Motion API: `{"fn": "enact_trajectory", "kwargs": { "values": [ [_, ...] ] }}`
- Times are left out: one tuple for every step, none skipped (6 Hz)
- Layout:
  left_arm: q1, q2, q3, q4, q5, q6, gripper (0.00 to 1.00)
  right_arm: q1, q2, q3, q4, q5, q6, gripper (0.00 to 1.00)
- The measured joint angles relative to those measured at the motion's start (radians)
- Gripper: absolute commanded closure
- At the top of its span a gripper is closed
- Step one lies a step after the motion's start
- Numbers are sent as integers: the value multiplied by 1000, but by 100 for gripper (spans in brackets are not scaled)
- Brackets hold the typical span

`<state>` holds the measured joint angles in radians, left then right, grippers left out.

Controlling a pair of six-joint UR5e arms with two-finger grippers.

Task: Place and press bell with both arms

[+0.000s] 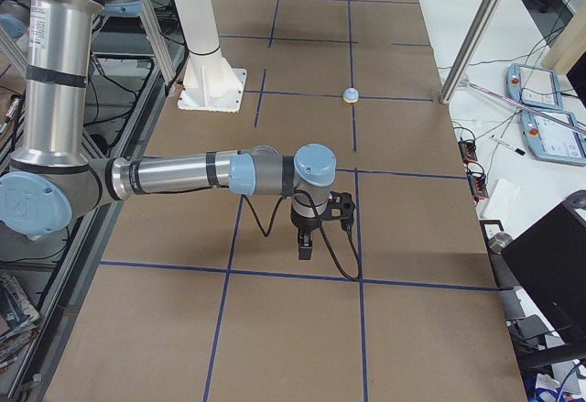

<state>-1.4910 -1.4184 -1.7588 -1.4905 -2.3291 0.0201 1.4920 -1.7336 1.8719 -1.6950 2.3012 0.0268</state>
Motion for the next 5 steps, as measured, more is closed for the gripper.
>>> {"fn": "enact_trajectory", "kwargs": {
  "values": [
    [0,11,-6,1,2,0,0,0,0,1,0,1,0,0],
    [0,22,-14,1,3,1,0,0,1,2,0,2,0,0],
    [0,27,-18,1,3,2,0,1,1,2,0,3,-1,0],
    [0,28,-20,1,4,2,0,1,2,2,0,3,-1,0],
    [0,28,-21,1,4,3,0,0,2,1,0,3,-1,0]
  ]
}}
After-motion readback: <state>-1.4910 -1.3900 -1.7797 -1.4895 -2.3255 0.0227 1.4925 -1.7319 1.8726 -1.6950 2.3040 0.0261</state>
